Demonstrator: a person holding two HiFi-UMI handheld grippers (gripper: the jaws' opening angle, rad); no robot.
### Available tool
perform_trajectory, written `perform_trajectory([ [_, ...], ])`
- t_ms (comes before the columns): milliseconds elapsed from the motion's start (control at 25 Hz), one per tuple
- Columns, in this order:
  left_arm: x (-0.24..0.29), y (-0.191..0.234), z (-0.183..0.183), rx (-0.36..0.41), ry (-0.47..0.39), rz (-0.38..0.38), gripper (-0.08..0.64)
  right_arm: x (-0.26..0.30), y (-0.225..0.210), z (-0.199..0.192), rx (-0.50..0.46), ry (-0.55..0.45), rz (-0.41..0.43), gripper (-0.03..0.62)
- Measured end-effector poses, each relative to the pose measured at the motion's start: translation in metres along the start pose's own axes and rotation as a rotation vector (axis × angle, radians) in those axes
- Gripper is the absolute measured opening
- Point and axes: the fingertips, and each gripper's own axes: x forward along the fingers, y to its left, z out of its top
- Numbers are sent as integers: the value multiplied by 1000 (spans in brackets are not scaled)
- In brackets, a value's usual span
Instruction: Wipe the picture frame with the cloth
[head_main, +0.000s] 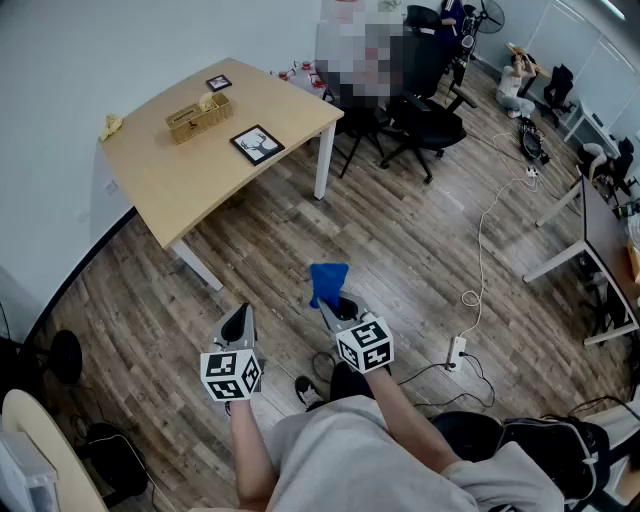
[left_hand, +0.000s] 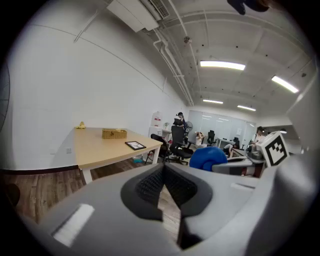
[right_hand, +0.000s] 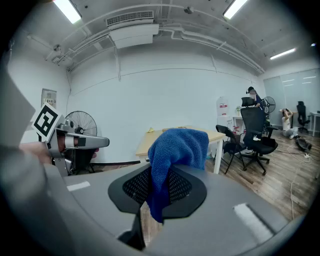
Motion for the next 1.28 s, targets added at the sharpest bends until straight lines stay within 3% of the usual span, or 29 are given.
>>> perform_trajectory([
  [320,-4,0,-1,-5,7,-3,51,-2,-2,5,3,-11,-18,45],
  [720,6,4,0,1,21,5,51,7,-18,2,92,-34,7,44],
  [1040,50,35,22,-31,2,40,51,61,-52,19,79,-21,37,44],
  [1280,118,61,47,-13,32,41,51,118,-96,37,82,-1,44,44],
])
